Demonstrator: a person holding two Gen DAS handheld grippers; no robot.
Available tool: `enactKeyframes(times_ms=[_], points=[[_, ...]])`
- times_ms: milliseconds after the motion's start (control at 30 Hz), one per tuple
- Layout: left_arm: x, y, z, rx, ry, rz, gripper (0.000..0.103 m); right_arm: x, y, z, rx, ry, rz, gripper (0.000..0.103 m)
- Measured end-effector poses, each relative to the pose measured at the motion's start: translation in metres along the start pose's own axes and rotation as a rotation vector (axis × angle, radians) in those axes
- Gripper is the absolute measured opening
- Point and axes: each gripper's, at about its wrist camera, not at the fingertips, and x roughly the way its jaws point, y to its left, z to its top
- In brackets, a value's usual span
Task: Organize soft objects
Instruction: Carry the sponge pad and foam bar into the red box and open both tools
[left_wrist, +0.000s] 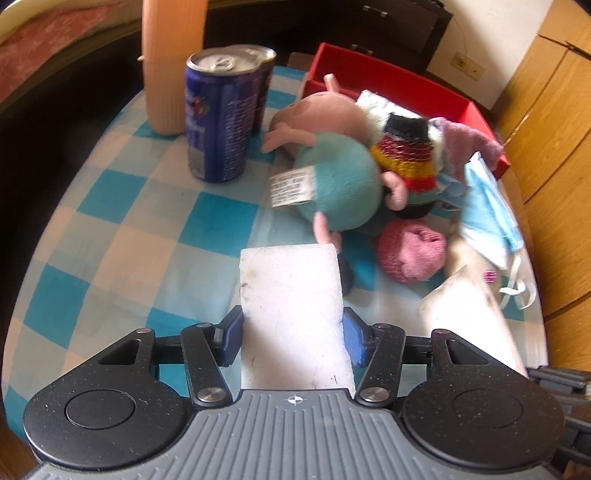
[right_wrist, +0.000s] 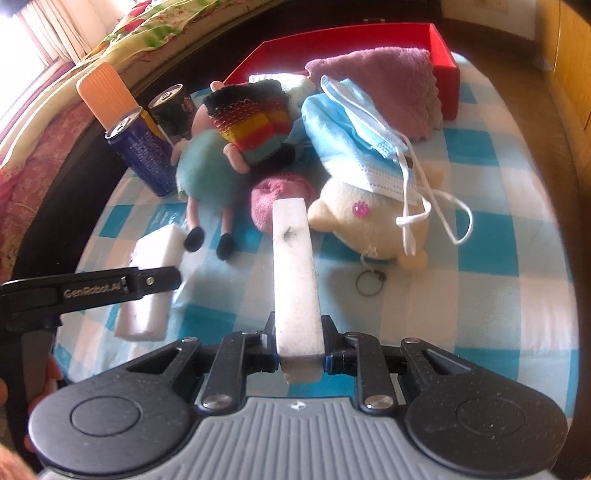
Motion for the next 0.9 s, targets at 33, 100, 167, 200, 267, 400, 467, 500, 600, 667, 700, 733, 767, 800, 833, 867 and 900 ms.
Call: enactKeyframes(times_ms=[33,100,167,200,267,400,467,500,600,667,700,733,767,800,833,867,900], points=[[-0.002,-0.002,0.000,0.004,-0.005,-0.008,0.055,-0.002,0.000,-0.002,0.006,-0.001,0.014,0.001],[-0.006,-0.006,0.000,0.020,-0.019,-0.014,0.055,-0.006,0.001,-0.005,0.010,-0.005,0.034,0.001],[-0.011,-0.008,-0.001,0.029,-0.029,-0.021,0.055,-0.010,0.001,-0.008,0.024,-0.009,0.059,0.001],[-0.013,-0.008,-0.001,0.029,-0.034,-0.027,0.055,-0.012,0.000,-0.009,0.038,-0.005,0.082,0.001],[-0.016,-0.009,-0.003,0.027,-0.040,-0.036,0.055,-0.018,0.001,-0.011,0.052,-0.016,0.118,0.001],[-0.023,-0.012,-0.005,0.035,-0.063,-0.050,0.056,-0.032,0.002,-0.019,0.040,-0.073,0.147,0.001],[-0.029,-0.015,-0.005,0.040,-0.083,-0.058,0.056,-0.039,0.000,-0.023,0.048,-0.084,0.156,0.001],[-0.032,-0.016,-0.004,0.041,-0.094,-0.063,0.056,-0.042,-0.001,-0.024,0.056,-0.091,0.167,0.001],[-0.040,-0.022,-0.001,0.050,-0.120,-0.083,0.056,-0.052,-0.001,-0.024,0.061,-0.119,0.183,0.001],[-0.045,-0.026,0.001,0.059,-0.141,-0.091,0.056,-0.057,0.001,-0.021,0.060,-0.141,0.190,0.001],[-0.047,-0.027,0.002,0.065,-0.153,-0.090,0.056,-0.060,0.001,-0.020,0.060,-0.151,0.192,0.001],[-0.049,-0.029,0.003,0.068,-0.163,-0.089,0.056,-0.062,0.001,-0.018,0.063,-0.163,0.194,0.001],[-0.051,-0.030,0.004,0.072,-0.173,-0.089,0.056,-0.064,0.000,-0.016,0.067,-0.175,0.197,0.001],[-0.052,-0.031,0.005,0.073,-0.179,-0.090,0.056,-0.065,-0.001,-0.014,0.069,-0.185,0.199,0.001],[-0.052,-0.032,0.006,0.072,-0.184,-0.093,0.056,-0.066,-0.001,-0.013,0.071,-0.197,0.199,0.001],[-0.053,-0.032,0.007,0.070,-0.189,-0.097,0.056,-0.068,-0.001,-0.012,0.071,-0.210,0.195,0.001],[-0.054,-0.033,0.009,0.068,-0.194,-0.099,0.057,-0.069,0.000,-0.011,0.068,-0.223,0.189,0.001]])
